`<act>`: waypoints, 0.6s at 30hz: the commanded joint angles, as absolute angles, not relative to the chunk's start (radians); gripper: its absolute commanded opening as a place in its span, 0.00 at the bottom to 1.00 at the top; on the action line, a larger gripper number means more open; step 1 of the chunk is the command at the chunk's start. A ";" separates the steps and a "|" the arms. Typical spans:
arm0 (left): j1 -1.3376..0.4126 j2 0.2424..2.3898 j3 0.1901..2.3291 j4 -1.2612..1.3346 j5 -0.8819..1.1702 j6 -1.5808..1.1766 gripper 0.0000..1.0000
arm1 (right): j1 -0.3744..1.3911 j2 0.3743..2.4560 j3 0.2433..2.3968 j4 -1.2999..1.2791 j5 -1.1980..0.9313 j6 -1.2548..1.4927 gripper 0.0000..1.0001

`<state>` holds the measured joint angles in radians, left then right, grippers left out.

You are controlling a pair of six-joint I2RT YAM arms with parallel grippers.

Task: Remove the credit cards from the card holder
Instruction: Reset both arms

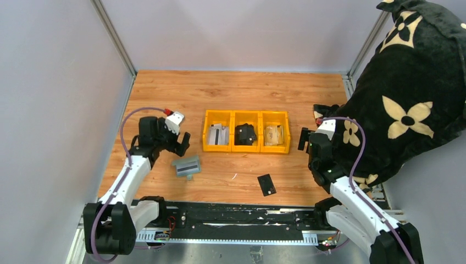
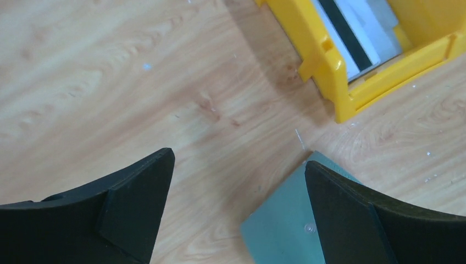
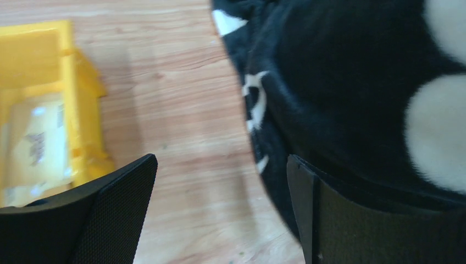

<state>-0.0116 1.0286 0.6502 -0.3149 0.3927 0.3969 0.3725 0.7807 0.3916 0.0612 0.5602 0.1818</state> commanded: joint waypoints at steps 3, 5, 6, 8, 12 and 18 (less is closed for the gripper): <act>-0.007 1.014 0.370 0.397 0.327 0.155 1.00 | 0.311 0.885 0.312 0.432 0.793 0.029 0.91; -0.006 1.054 0.320 0.538 0.313 0.165 1.00 | 0.283 0.931 0.285 0.530 0.775 0.005 0.91; -0.006 1.085 0.298 0.612 0.309 0.167 1.00 | 0.269 0.967 0.267 0.567 0.766 -0.022 0.91; -0.007 1.160 0.243 0.767 0.302 0.147 1.00 | 0.234 1.023 0.243 0.636 0.747 -0.010 0.91; -0.006 1.311 0.204 1.012 0.217 0.106 1.00 | 0.192 1.120 0.189 0.837 0.680 -0.033 0.91; -0.011 1.371 0.112 1.219 0.197 0.107 1.00 | 0.138 1.259 0.143 1.045 0.547 -0.049 0.89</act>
